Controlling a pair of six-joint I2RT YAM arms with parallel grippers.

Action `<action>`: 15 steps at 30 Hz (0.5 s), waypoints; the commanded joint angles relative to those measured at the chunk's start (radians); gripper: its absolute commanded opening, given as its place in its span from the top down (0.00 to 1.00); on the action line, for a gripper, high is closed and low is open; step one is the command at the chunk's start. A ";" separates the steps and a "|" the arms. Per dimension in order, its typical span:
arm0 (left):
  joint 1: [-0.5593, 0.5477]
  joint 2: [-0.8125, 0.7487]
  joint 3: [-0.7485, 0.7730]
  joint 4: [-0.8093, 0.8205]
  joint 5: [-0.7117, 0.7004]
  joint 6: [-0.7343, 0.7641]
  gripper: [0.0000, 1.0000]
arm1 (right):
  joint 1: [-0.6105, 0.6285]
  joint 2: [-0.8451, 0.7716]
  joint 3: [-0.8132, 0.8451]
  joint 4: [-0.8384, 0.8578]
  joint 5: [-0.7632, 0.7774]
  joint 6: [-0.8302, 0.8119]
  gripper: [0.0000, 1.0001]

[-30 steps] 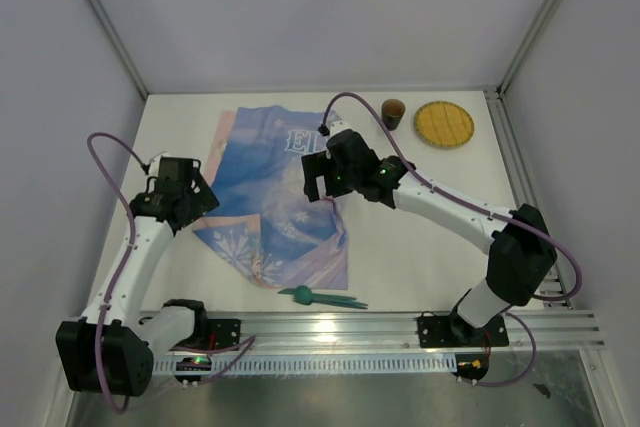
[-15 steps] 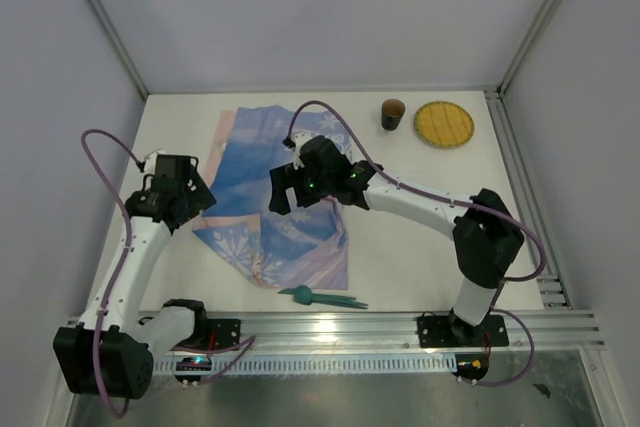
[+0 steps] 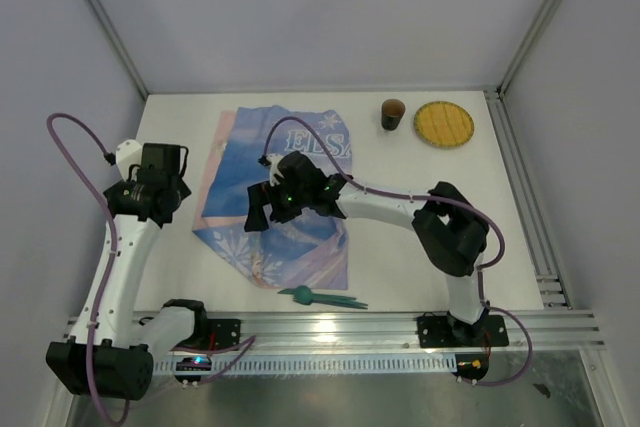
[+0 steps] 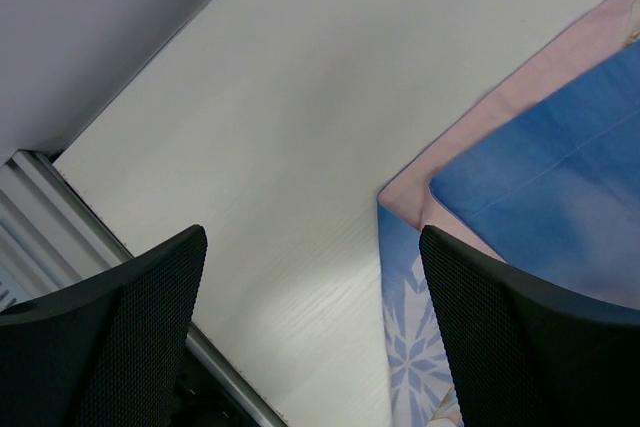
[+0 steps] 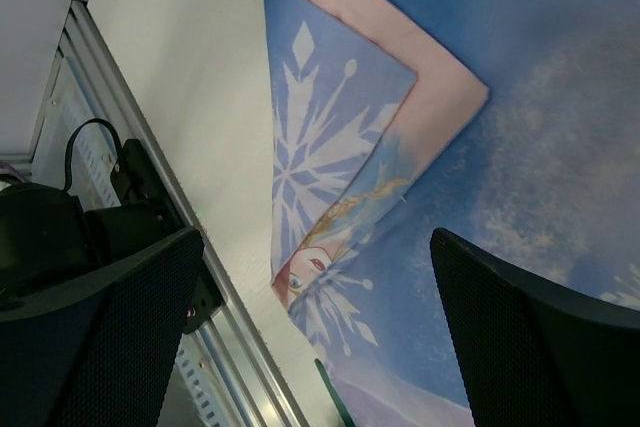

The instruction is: Set the dinner table for one person

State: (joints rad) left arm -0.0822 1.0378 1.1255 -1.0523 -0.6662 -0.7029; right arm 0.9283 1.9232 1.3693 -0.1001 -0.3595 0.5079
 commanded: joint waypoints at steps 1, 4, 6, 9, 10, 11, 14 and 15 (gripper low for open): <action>0.004 0.004 0.007 -0.046 -0.035 -0.024 0.11 | 0.041 0.052 0.092 0.080 -0.070 0.031 0.01; 0.004 0.005 0.003 -0.064 -0.047 -0.023 0.11 | 0.058 0.075 0.099 0.082 -0.070 0.030 0.01; 0.004 0.001 0.003 -0.072 -0.058 -0.017 0.11 | 0.066 0.099 0.100 0.085 -0.072 0.032 0.01; 0.004 -0.016 0.002 -0.080 -0.064 -0.007 0.11 | 0.069 0.134 0.103 0.091 -0.064 0.027 0.01; 0.004 -0.027 0.000 -0.081 -0.065 -0.004 0.11 | 0.069 0.141 0.114 0.082 -0.056 0.021 0.01; 0.004 -0.033 -0.001 -0.081 -0.064 0.002 0.11 | 0.067 0.149 0.122 0.071 -0.046 0.003 0.01; 0.004 -0.056 -0.012 -0.087 -0.065 0.006 0.11 | 0.067 0.163 0.151 0.033 0.031 -0.031 0.02; 0.004 -0.059 -0.019 -0.089 -0.064 0.008 0.11 | 0.067 0.163 0.158 0.028 0.053 -0.054 0.02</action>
State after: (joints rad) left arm -0.0822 1.0122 1.1183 -1.1210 -0.7006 -0.7010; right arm 0.9993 2.0937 1.4670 -0.0731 -0.3767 0.5060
